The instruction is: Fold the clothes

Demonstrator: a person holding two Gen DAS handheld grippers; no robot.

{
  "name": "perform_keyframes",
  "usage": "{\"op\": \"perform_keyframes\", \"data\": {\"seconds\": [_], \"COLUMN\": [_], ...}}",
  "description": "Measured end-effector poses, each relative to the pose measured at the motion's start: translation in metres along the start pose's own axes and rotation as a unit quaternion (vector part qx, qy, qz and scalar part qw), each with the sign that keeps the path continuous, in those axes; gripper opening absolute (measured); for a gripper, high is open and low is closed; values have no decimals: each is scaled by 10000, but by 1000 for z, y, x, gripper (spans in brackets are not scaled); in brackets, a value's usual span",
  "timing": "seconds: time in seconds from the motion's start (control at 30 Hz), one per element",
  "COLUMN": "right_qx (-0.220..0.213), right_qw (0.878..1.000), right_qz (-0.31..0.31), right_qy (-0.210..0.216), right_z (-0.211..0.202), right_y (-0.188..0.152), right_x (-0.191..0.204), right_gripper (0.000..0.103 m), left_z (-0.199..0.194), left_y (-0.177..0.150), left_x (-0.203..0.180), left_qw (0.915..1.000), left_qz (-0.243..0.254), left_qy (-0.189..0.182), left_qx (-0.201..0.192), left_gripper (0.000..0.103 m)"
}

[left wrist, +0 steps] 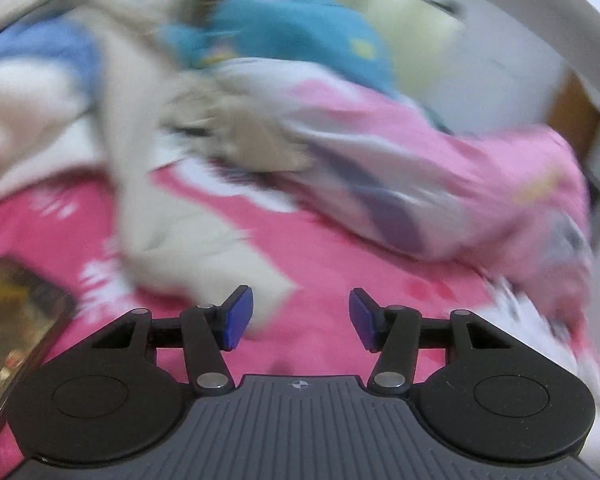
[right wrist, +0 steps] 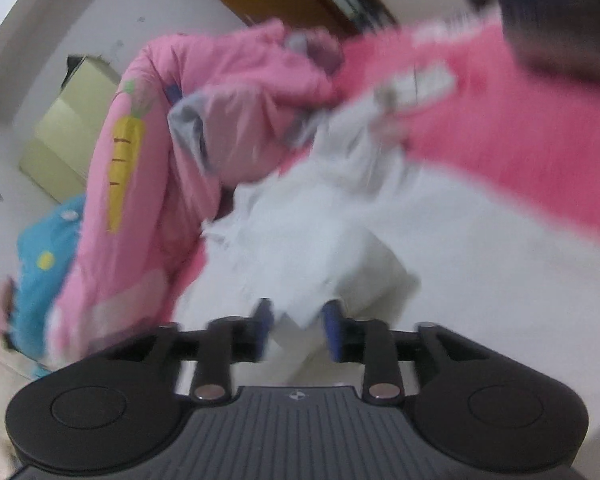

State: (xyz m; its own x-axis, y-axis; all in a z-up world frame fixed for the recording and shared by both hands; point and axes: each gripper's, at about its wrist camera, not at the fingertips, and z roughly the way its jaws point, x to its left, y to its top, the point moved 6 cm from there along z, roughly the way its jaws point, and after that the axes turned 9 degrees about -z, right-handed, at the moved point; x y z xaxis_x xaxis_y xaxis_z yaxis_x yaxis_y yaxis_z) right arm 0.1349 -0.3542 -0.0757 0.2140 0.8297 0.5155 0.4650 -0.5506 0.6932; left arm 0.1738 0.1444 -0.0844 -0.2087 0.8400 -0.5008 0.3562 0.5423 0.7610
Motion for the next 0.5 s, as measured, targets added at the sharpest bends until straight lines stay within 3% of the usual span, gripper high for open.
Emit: {"op": "perform_keyframes", "data": {"seconds": [0.07, 0.23, 0.33, 0.4, 0.43, 0.5], "right_qx": [-73, -3, 395, 813, 942, 1144], "right_qw": [9988, 9938, 9918, 9885, 9867, 9825], "right_qz": [-436, -1047, -1145, -1238, -1300, -1458], "right_qy": [-187, -381, -420, -297, -266, -162], "right_z": [-3, 13, 37, 53, 59, 60], "right_y": [12, 37, 40, 36, 33, 27], "right_x": [5, 5, -7, -15, -17, -18], "right_gripper": [65, 77, 77, 74, 66, 37], "left_z": [-8, -29, -40, -45, -46, -48], "left_y": [-5, -31, -51, -65, -70, -80], "left_x": [-27, -88, -110, -122, -127, -134], "left_qw": [9981, 9816, 9701, 9624, 9593, 9558], "left_qz": [422, 1288, 1650, 1902, 2011, 2119], "left_qy": [-380, -1183, -1457, -1565, -1579, -1572], "left_qx": [222, 768, 1022, 1151, 1200, 1294], "left_gripper": [55, 60, 61, 61, 61, 62]}}
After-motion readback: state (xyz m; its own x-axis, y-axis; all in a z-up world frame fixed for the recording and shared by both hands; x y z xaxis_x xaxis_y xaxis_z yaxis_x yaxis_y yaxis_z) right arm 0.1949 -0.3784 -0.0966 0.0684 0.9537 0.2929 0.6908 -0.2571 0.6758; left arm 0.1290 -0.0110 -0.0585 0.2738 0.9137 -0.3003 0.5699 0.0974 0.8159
